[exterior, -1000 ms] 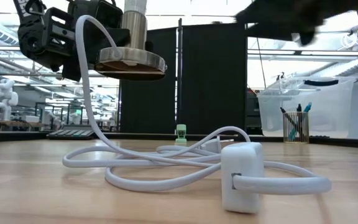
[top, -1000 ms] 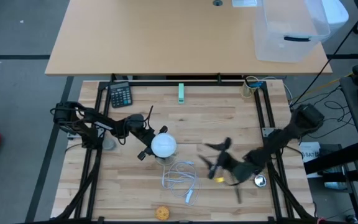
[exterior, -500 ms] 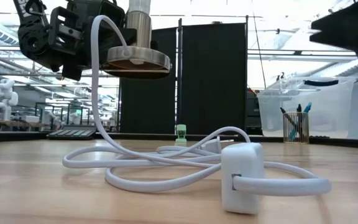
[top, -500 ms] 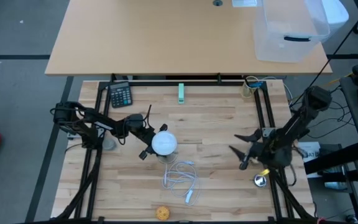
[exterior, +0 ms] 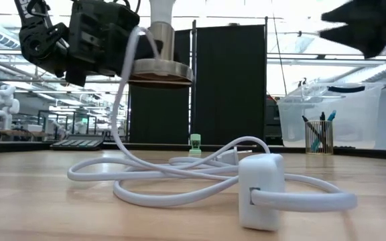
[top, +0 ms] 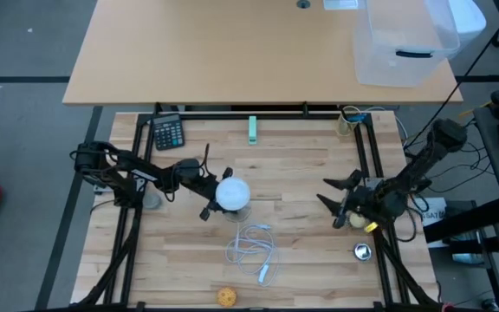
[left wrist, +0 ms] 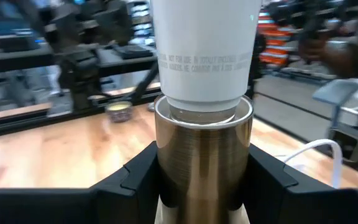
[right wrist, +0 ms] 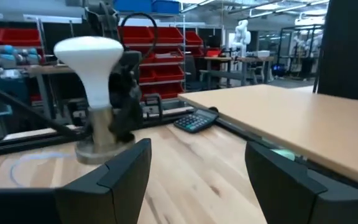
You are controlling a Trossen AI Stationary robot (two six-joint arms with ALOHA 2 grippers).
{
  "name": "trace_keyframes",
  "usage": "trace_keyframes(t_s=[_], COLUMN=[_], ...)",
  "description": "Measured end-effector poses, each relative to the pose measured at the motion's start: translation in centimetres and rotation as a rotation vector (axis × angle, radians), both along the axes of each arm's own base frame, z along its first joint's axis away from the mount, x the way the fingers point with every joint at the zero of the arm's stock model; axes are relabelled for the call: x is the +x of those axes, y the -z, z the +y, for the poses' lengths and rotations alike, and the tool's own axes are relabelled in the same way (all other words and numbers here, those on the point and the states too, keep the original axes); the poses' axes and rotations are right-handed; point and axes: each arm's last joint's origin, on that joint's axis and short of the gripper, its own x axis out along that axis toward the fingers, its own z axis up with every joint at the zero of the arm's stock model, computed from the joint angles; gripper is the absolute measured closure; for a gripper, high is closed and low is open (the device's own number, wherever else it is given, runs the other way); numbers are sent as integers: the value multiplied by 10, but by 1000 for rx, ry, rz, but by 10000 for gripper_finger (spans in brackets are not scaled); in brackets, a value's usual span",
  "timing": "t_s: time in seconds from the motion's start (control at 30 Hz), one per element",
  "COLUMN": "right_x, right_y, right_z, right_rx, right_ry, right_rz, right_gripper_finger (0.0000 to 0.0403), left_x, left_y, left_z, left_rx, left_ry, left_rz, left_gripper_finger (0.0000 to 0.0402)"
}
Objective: Screw lightbulb
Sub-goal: Remove the white lightbulb from the silver lamp
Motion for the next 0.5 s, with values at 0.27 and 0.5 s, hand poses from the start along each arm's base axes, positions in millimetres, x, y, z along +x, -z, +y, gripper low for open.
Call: trace_keyframes(t_s=[0.27,0.5], right_x=[62,122], right_y=[-28,-19], right_z=[11,21], right_rx=[-28,34], right_ry=[48,75], right_rz=[9,-34], right_gripper_finger=[156,156], left_x=[2,3], left_y=[0,-4], left_z=[4,3], left_rx=[11,16], left_ry=[-165,-286], left_rz=[-2,-41], left_gripper_finger=[230,230])
